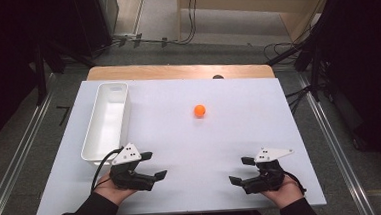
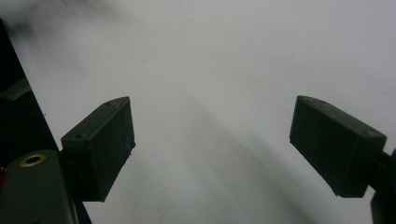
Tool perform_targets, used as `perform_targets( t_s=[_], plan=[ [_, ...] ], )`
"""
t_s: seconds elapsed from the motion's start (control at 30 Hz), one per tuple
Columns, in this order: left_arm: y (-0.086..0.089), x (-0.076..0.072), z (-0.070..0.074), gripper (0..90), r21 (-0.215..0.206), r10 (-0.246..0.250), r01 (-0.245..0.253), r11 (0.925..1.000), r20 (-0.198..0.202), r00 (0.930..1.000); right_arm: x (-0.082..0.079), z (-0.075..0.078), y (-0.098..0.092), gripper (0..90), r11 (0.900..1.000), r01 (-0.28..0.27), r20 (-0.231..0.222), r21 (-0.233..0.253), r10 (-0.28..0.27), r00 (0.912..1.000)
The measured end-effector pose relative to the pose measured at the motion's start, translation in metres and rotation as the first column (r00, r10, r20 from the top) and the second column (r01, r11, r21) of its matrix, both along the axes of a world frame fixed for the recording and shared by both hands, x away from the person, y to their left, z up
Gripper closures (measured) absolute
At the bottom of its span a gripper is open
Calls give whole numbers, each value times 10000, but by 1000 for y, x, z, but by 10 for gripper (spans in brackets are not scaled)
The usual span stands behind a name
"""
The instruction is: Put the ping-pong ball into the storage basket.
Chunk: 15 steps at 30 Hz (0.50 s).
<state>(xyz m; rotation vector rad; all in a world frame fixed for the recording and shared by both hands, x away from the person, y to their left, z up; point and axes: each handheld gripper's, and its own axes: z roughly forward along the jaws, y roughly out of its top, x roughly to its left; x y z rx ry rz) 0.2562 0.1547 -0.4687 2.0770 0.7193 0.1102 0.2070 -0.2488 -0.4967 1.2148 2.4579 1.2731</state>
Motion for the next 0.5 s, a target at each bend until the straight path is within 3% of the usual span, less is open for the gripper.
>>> perform_targets(
  t_s=[0.1, 0.23, 0.27, 0.33, 0.5],
  plan=[
    [-2, 3, 0, 180, -27, -55, 55, 10000, -71, 10000, 0, 0, 0, 127, 10000, -23, 15, -16, 23, 10000],
    [-4, 5, 2, 64, -413, -192, 187, 9990, -136, 9997, 0, 0, 0, 126, 10000, -17, -13, -2, 17, 10000],
    [-6, 5, 2, 0, -293, -60, 58, 9996, -69, 10000, 0, 0, 0, 127, 10000, 8, -28, 13, -8, 10000],
    [-7, 6, 2, 0, -141, -38, 40, 9999, 122, 9999, 0, 0, 0, 127, 10000, -16, -11, 24, 16, 10000],
    [-11, 8, 1, 0, -12, -20, 20, 10000, -13, 10000, -1, 0, 0, 126, 10000, -22, -18, 43, 23, 10000]
  ],
)
